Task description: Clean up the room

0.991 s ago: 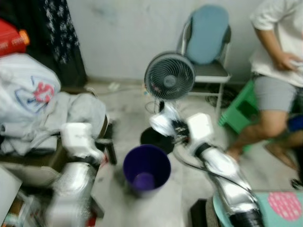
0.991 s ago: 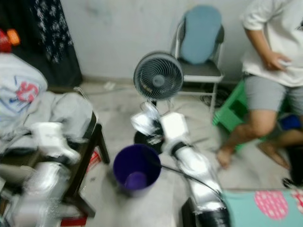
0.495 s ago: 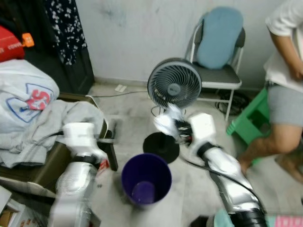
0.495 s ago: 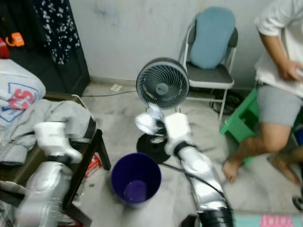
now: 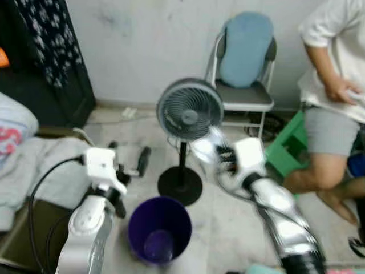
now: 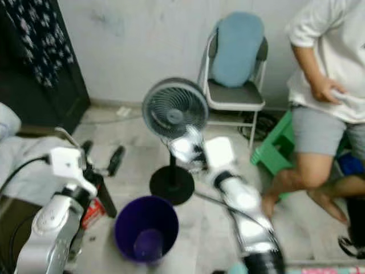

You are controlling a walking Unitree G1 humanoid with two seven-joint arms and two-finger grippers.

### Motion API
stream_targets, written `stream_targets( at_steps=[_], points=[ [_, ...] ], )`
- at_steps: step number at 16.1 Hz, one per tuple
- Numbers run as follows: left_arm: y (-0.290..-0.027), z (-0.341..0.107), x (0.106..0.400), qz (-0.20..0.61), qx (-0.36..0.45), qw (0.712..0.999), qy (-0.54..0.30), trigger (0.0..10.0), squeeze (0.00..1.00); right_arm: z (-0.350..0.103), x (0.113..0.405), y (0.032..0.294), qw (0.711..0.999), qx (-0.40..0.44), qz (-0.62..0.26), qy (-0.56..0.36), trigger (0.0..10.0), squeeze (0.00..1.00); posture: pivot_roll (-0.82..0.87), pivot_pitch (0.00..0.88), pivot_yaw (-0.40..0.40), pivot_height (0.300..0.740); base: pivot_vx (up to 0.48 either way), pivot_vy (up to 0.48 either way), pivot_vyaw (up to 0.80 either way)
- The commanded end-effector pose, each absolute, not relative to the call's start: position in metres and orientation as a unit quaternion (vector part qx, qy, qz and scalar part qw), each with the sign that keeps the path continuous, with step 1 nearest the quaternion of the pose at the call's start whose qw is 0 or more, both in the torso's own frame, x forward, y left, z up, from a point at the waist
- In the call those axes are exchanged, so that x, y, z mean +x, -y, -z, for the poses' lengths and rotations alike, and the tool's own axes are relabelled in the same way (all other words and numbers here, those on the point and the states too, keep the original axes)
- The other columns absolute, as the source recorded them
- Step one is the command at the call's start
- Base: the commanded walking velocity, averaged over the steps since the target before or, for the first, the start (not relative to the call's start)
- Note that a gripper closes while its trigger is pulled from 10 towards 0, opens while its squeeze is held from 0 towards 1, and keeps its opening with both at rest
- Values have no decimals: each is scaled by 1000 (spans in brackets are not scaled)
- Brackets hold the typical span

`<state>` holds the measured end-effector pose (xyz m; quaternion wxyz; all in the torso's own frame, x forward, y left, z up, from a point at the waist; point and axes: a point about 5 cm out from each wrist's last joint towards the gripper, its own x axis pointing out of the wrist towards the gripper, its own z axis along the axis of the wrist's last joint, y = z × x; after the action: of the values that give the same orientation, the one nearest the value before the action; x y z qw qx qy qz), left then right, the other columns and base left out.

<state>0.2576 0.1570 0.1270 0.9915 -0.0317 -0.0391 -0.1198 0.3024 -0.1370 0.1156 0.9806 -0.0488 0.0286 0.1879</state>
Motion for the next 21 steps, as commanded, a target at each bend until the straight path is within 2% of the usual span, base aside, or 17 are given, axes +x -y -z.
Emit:
stream_targets(
  at_steps=[1,5,8,9,11,12,16,21],
  points=[
    [-174,-127,255,107,-9,994,38,10000,0,-116,303,133,978,-47,-199,-30,10000,0,15,34,-59,740,0,0,0],
    [-180,-130,251,113,3,993,38,10000,0,-110,301,142,980,-58,-187,-35,10000,0,19,51,-42,740,0,0,530],
    [-174,-133,250,131,6,990,45,10000,0,-108,300,147,982,-57,-174,-37,10000,0,14,65,-29,740,0,0,800],
    [-166,-137,249,163,14,985,55,10000,0,-107,300,156,986,-59,-152,-41,10000,0,9,76,-19,740,0,0,800],
    [-157,-138,246,203,15,977,56,10000,0,-101,300,167,988,-66,-126,-51,10000,0,6,82,-13,740,0,0,0],
    [-150,-139,241,258,33,964,56,10000,0,-92,296,181,991,-81,-89,-65,10000,0,5,93,-3,740,0,0,0],
    [-153,-143,237,300,47,951,52,10000,0,-69,286,211,991,-73,-6,-110,10000,0,17,110,11,740,0,0,0],
    [-152,-142,230,342,69,936,39,10000,0,-43,280,229,985,-69,32,-152,10000,0,24,126,33,740,0,0,0]
  ],
)
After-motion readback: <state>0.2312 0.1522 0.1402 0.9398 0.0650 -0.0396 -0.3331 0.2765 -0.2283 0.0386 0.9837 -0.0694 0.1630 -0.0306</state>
